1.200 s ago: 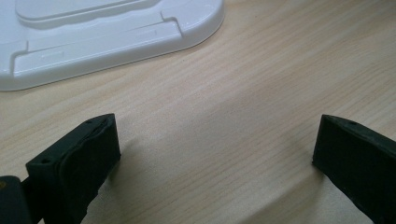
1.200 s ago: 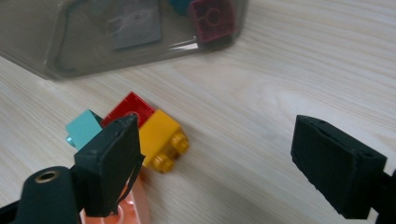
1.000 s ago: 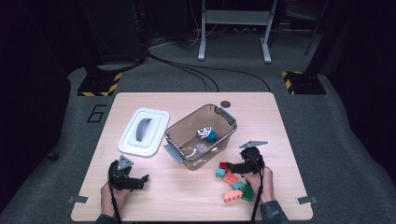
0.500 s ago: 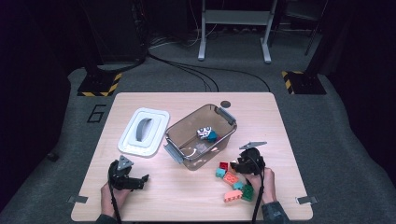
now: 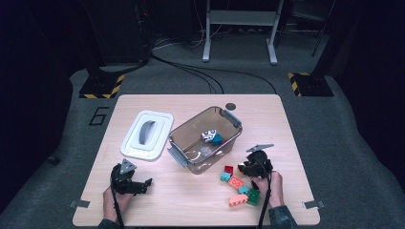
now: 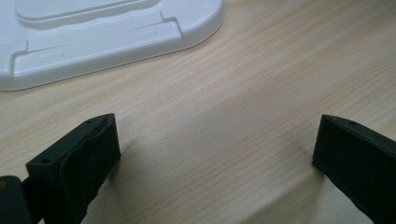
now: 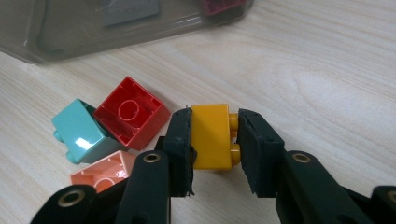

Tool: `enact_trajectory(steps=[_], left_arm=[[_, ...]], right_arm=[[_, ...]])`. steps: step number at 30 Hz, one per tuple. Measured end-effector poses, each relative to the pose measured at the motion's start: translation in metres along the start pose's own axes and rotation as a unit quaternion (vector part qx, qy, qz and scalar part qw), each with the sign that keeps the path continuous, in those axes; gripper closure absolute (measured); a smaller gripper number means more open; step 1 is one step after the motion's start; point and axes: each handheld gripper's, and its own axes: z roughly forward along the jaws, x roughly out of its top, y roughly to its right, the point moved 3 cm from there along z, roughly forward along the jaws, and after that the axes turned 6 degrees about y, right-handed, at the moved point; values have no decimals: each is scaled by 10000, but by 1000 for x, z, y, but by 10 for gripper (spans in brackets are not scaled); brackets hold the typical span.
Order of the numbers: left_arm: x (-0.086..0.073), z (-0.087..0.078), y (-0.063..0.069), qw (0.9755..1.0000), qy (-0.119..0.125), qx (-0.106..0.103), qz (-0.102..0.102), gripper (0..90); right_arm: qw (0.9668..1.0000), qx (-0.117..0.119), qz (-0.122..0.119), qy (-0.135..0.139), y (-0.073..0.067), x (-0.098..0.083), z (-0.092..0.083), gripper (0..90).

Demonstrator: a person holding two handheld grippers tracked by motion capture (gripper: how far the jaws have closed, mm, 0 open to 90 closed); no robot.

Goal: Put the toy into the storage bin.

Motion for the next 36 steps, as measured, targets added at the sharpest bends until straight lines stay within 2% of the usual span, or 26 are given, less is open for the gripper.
enact_trajectory(steps=[5,7,9,10,17,24,36], left_arm=[[0,0,0,10000,-1,-1,-2,5],[0,0,0,10000,1,-1,-2,5],[0,0,0,10000,-2,-1,-2,5],[0,0,0,10000,-1,-1,-1,5],[0,0,0,10000,2,0,-2,6],[0,0,0,10000,0,0,-1,5],[0,0,0,10000,-1,-1,-2,5]], right_arm=[[10000,-33,-25,7,1,1,0,672],[10000,28,59,45,4,1,-1,675],[10000,43,20,68,7,0,-2,675],[9999,64,93,104,6,0,-3,676],[9995,7,71,309,11,6,-11,675],[9978,-118,47,644,21,27,-34,675],[9947,-283,-46,983,27,56,-51,676]])
